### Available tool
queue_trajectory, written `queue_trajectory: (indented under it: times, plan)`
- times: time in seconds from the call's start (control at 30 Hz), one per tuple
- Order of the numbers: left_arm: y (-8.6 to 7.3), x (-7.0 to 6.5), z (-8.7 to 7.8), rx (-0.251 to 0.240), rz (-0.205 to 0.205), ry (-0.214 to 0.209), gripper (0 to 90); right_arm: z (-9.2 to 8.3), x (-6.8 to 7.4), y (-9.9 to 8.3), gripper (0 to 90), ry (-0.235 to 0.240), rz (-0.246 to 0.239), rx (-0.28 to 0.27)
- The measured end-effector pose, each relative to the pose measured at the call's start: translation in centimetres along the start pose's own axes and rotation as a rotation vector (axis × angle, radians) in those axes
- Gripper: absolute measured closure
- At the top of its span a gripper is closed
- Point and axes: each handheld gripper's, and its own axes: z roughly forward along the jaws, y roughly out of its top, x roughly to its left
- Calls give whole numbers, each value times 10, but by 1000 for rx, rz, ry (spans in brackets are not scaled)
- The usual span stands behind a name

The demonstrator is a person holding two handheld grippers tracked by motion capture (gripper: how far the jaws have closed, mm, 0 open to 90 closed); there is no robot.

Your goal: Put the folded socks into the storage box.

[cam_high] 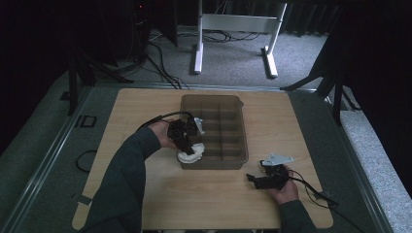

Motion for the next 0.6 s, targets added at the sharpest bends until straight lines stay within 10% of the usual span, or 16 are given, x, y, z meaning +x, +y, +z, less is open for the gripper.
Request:
queue_trajectory:
  times: [0.6]
  plan:
    - [15,7,15,106,11,11,735,0,0,0,183,3,-1,0]
